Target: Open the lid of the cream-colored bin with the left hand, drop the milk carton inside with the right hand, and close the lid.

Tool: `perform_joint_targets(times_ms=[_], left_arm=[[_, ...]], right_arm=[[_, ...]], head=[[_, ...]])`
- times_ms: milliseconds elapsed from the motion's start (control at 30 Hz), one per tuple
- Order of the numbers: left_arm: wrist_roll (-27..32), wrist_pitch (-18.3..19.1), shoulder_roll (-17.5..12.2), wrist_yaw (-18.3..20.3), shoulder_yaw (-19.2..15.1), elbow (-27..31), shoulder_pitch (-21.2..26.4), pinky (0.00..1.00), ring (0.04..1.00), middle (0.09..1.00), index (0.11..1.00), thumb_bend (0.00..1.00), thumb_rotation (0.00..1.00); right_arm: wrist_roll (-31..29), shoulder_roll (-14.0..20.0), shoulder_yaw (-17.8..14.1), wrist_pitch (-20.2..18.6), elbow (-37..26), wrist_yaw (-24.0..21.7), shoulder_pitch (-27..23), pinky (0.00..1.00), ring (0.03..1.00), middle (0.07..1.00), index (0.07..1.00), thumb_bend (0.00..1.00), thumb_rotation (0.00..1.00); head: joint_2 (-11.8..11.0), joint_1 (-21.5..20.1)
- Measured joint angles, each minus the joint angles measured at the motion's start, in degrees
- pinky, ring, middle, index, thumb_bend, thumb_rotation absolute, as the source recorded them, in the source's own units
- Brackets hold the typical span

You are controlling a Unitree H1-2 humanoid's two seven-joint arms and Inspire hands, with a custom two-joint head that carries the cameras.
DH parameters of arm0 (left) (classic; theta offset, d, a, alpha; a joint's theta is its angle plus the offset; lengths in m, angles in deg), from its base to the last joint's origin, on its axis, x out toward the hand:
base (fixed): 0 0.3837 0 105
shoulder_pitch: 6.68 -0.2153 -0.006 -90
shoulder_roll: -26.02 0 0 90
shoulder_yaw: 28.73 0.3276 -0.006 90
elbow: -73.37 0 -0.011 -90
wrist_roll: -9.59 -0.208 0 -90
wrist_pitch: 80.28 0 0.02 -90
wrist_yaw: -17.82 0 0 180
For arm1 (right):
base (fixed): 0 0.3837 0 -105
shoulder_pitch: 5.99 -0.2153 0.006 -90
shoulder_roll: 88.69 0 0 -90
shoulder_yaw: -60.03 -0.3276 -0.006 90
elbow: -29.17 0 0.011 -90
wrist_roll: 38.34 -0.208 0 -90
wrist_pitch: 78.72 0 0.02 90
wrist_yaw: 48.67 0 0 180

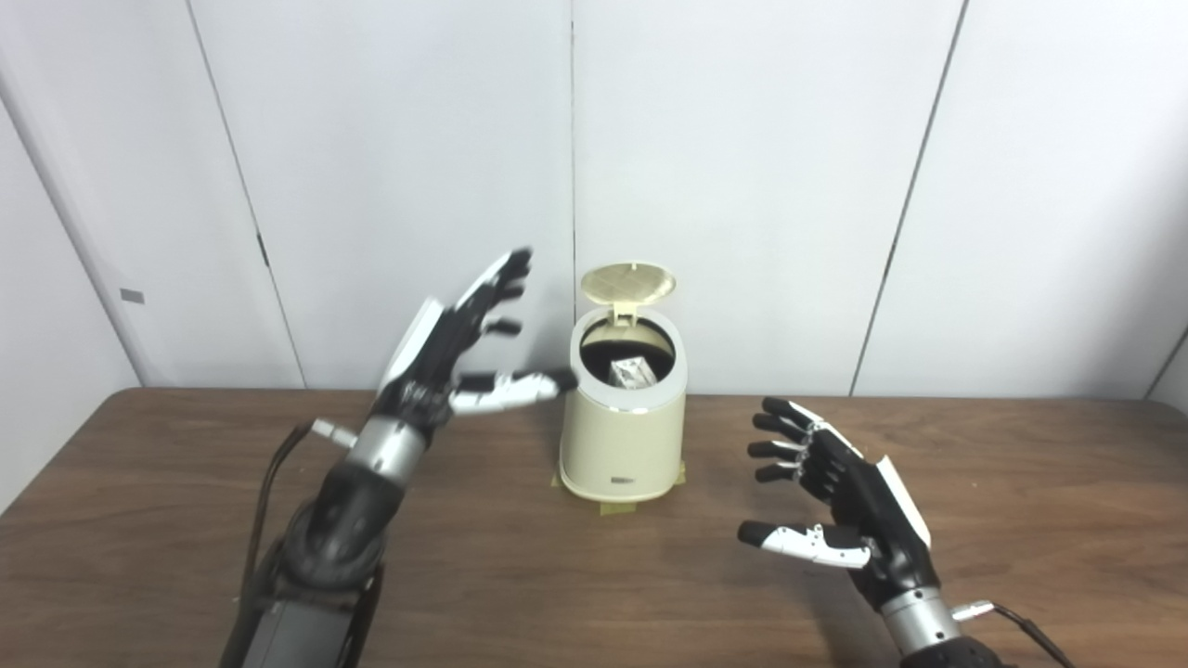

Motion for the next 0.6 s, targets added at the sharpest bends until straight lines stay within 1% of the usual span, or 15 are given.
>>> perform_joint_targets(times_ms=[100,133,267,333,400,433,500,600], left_arm=[[-1.4,0.41,-0.51,0.35,0.83,-3.23,2.6,0.8,0.928,0.958,0.984,0.89,0.27],[-1.85,0.46,-0.74,0.4,1.08,-4.08,3.52,0.79,0.926,0.956,0.982,0.88,0.28],[-4.94,0.19,-1.5,0.24,2.99,-8.45,8.45,0.77,0.925,0.948,0.965,0.9,0.29],[-6.75,-0.08,-1.74,0.03,3.95,-9.86,10.29,0.81,0.948,0.956,0.969,0.91,0.32],[-8.66,-0.08,-1.93,0.01,5.18,-10.95,11.46,0.84,0.964,0.96,0.965,0.9,0.32],[-9.6,-0.08,-1.96,0.02,5.85,-11.66,12.03,0.88,0.986,0.968,0.952,0.89,0.32],[-11.21,-0.09,-2.1,0.07,7.24,-12.84,12.78,0.89,0.993,0.967,0.941,0.89,0.31],[-13.7,-0.26,-2.47,0.2,9.28,-14.49,13.61,0.9,0.983,0.963,0.932,0.89,0.34]], right_arm=[[0.17,-0.41,-0.36,0.0,0.3,0.5,0.0,0.62,0.723,0.797,0.804,0.8,0.16],[0.3,-0.62,-0.37,-0.01,0.36,0.52,0.0,0.62,0.723,0.794,0.8,0.8,0.14],[1.54,-1.4,-0.29,-0.12,0.1,0.65,-0.03,0.61,0.718,0.788,0.794,0.79,0.13],[1.66,-1.6,-0.34,-0.13,0.06,0.65,-0.03,0.61,0.717,0.784,0.789,0.79,0.11],[1.65,-1.6,-0.41,-0.13,-0.01,0.65,-0.03,0.61,0.733,0.785,0.778,0.79,0.1],[1.67,-1.61,-0.43,-0.26,-0.24,0.66,-0.03,0.61,0.742,0.789,0.762,0.79,0.1],[1.88,-1.62,-0.42,-0.44,-1.04,0.66,-0.03,0.62,0.746,0.792,0.753,0.79,0.09],[2.13,-1.79,-0.4,-0.62,-1.66,0.66,-0.09,0.61,0.753,0.791,0.741,0.79,0.09]], head=[[-0.26,-0.35],[-0.35,-0.53],[-0.61,-0.88],[-0.7,-1.14],[-0.79,-1.32],[-0.79,-1.32],[-0.79,-1.58],[-0.97,-1.76]])
